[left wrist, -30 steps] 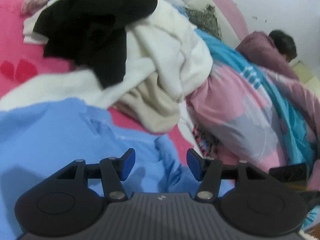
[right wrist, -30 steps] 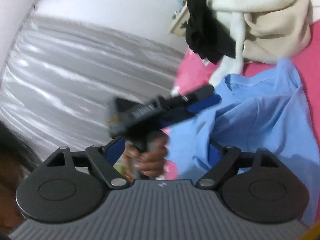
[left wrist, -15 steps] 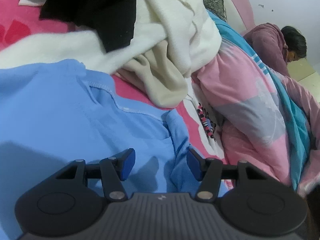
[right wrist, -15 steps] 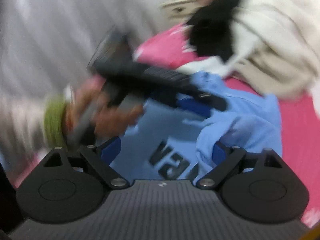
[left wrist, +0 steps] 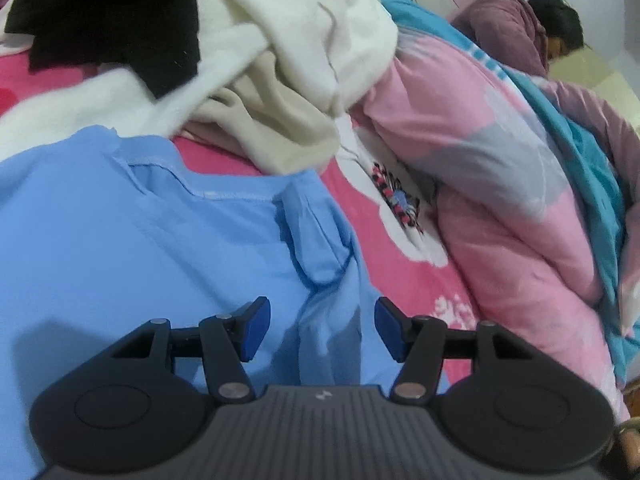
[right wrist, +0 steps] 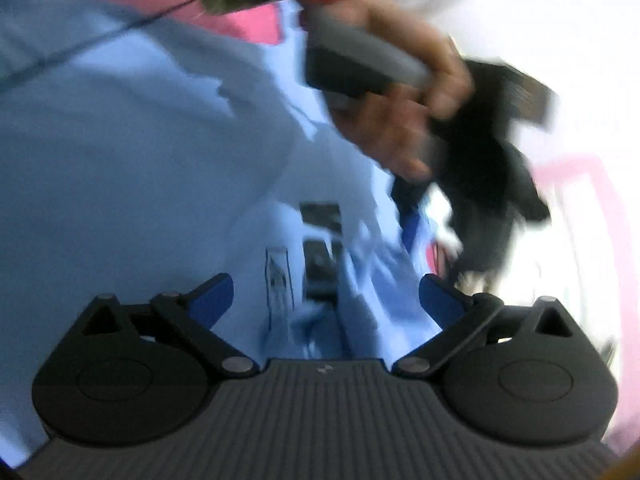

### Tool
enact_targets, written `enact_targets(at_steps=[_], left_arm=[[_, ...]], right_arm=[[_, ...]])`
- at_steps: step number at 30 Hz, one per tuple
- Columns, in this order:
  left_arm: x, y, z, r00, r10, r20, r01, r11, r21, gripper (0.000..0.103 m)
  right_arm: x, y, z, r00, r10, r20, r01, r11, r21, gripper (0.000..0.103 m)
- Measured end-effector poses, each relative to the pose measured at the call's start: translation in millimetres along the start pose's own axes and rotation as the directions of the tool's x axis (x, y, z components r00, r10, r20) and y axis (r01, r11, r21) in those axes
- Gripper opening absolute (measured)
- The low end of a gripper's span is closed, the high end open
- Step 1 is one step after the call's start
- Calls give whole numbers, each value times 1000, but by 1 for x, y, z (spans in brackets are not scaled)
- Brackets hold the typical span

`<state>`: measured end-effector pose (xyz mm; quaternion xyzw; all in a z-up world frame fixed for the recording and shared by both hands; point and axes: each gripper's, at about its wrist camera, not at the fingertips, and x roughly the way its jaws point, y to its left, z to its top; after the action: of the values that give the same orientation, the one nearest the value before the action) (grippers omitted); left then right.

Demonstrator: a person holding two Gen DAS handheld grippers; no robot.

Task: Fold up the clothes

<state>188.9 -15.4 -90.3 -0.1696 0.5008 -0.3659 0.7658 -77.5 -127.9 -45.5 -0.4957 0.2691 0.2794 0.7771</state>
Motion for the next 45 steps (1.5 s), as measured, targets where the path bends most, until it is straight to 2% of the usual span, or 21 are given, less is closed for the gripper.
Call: enact_targets(at_steps=[2, 5, 7, 9, 11, 14, 15, 17, 18, 19, 21, 25, 28, 32, 34, 36, 38, 41, 43, 44, 45], left_arm=[[-2, 0, -2, 1000, -6, -11, 6, 1000, 6, 58], [-5, -1, -4, 999, 2, -34, -1, 1000, 26, 58], [-7, -2, -6, 997, 40, -62, -38, 998, 44, 59], [-5, -4, -8, 991, 86, -100, -81, 995, 54, 59], [-5, -5, -14, 986, 91, -137, -86, 995, 47, 59], [-2, -7, -23, 979, 76, -189, -71, 997, 30, 54], [-1, -10, -27, 977, 94, -193, -85, 995, 56, 44], [0, -15, -33, 971, 131, -201, -111, 988, 106, 23], [1, -17, -36, 967, 151, -203, -126, 983, 131, 14], [0, -18, -36, 964, 180, -196, -151, 976, 155, 12], [-4, -14, -32, 962, 222, -157, -191, 963, 188, 12], [-10, 7, -16, 958, 265, -109, -251, 959, 129, 20], [-14, 18, -9, 960, 261, -99, -257, 965, 48, 20], [-35, 1, -10, 943, 332, 34, -333, 935, 118, 32], [-44, -12, -12, 953, 292, 75, -300, 941, 157, 32], [-48, -30, -20, 971, 212, 112, -234, 937, 259, 33], [-50, -51, -31, 984, 134, 119, -171, 901, 399, 37], [-34, -79, -54, 994, 79, 71, -106, 785, 611, 57], [-16, -93, -69, 996, 80, 32, -79, 686, 724, 57], [-11, -94, -75, 996, 86, 19, -71, 656, 751, 57], [-8, -93, -76, 997, 81, 4, -56, 654, 755, 56]], right_arm=[[-24, -29, -10, 990, 137, -27, -128, 967, 220, 100], [-53, -79, -42, 938, 339, 67, -303, 714, 632, 100], [-62, -101, -75, 940, 326, 104, -268, 513, 815, 98], [-58, -108, -96, 956, 289, 56, -177, 413, 893, 89], [-46, -104, -111, 955, 295, 2, -126, 402, 907, 67], [-16, -97, -118, 945, 326, -32, -115, 424, 898, 52], [-8, -91, -116, 941, 333, -52, -116, 464, 878, 49], [4, -85, -114, 938, 330, -107, -88, 524, 847, 27], [7, -84, -117, 936, 327, -129, -70, 532, 844, 21], [8, -87, -122, 938, 324, -125, -58, 499, 865, 16], [5, -94, -135, 942, 313, -122, -26, 429, 903, 15], [-8, -99, -145, 951, 269, -154, 27, 423, 906, 17], [-16, -96, -127, 966, 198, -163, 46, 492, 869, 19], [-26, -93, -95, 990, 130, -47, -41, 599, 800, 28], [-22, -98, -84, 991, 136, 15, -95, 613, 784, 35], [-10, -108, -80, 985, 162, 62, -147, 585, 797, 43], [4, -119, -80, 976, 193, 105, -195, 540, 819, 44], [16, -133, -84, 961, 233, 151, -248, 472, 846, 43], [11, -127, -83, 957, 242, 157, -264, 513, 817, 43], [8, -122, -82, 957, 247, 155, -269, 541, 797, 44], [6, -116, -82, 955, 253, 152, -274, 563, 780, 44]])
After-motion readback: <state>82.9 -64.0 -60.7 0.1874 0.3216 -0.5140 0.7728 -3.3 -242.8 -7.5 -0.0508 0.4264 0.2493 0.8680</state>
